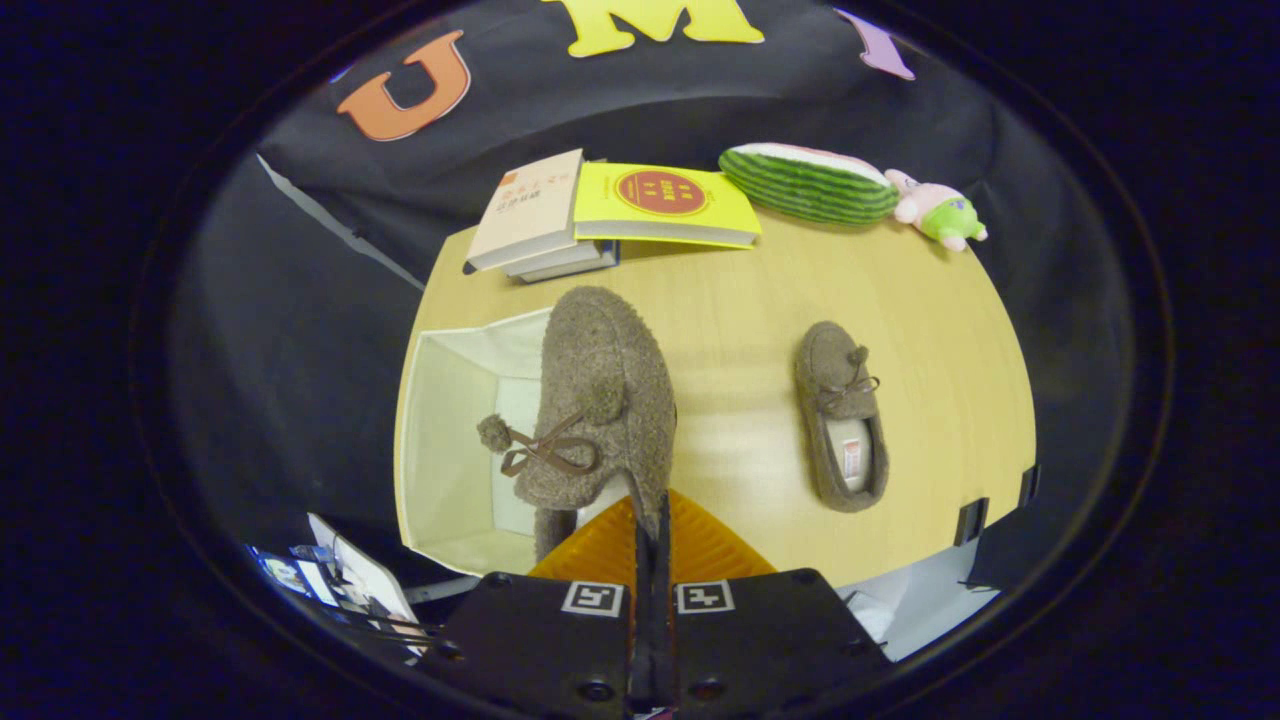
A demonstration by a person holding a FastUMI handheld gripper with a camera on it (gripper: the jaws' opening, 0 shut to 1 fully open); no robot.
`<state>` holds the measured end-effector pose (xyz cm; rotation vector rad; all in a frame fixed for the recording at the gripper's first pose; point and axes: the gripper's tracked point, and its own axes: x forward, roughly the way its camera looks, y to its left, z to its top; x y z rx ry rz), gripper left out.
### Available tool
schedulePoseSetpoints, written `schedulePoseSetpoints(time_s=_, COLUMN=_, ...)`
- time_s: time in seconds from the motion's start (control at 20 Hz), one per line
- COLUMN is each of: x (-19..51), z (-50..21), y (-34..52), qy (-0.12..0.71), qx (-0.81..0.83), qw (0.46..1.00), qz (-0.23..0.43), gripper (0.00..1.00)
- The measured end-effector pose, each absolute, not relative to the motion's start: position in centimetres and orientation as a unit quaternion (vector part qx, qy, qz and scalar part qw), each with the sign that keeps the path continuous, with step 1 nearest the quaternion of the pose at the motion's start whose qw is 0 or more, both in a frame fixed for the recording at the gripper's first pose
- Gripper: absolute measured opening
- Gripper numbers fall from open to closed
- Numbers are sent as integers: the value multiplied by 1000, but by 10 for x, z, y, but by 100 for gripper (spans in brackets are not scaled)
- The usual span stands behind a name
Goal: Open the storage box then place both shoes into the box .Put the left shoe in first, then the right shoe, with the right side of both shoes facing outward in a uniform manner.
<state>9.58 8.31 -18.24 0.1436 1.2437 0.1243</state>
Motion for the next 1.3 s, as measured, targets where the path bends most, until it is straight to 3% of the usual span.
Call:
schedulePoseSetpoints(time_s=0.6, x=103, z=-193, y=225, qy=518, qx=132, qw=840, qz=90, gripper=6)
schedulePoseSetpoints(time_s=1.0, x=107, z=-269, y=253, qy=540, qx=101, qw=833, qz=68, gripper=6)
schedulePoseSetpoints(time_s=1.3, x=111, z=-288, y=261, qy=547, qx=97, qw=828, qz=78, gripper=10)
